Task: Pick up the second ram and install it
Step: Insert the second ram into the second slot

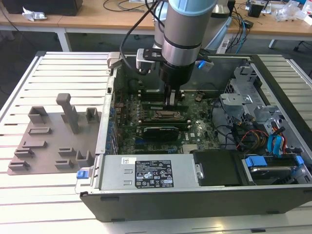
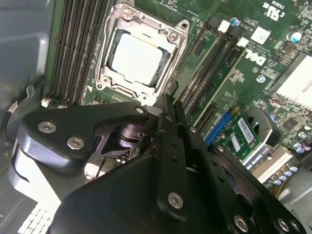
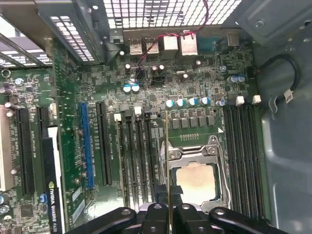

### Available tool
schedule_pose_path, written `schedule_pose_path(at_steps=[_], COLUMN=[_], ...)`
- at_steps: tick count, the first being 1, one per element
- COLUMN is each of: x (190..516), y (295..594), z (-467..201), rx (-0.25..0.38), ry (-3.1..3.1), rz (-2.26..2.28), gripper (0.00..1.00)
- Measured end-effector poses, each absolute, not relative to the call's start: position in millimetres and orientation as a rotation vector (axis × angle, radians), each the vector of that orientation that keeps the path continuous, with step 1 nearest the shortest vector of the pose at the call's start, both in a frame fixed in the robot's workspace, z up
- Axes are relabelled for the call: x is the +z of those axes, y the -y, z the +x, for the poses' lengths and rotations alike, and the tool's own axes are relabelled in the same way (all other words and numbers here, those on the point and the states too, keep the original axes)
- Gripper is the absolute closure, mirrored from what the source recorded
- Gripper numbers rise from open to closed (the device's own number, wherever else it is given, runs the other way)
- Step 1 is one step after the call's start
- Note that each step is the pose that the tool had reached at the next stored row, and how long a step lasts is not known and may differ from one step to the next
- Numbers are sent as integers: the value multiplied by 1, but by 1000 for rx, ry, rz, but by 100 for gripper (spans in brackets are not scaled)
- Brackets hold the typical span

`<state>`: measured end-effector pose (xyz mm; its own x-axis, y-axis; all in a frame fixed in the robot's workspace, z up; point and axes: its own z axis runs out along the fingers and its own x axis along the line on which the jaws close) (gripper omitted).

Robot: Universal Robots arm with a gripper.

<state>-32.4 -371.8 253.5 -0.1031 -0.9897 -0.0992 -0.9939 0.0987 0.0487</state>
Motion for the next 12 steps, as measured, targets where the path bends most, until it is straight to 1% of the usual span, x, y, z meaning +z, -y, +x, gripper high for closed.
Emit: schedule_pose_path(at_steps=[5,7,12], x=[244,244,242], y=[366,369,380], z=[-31,-31,-31], rx=[157,145,140], ry=[-2298,-2294,-2256], rz=[-2079,-2095,-2144], gripper=[87,87,87])
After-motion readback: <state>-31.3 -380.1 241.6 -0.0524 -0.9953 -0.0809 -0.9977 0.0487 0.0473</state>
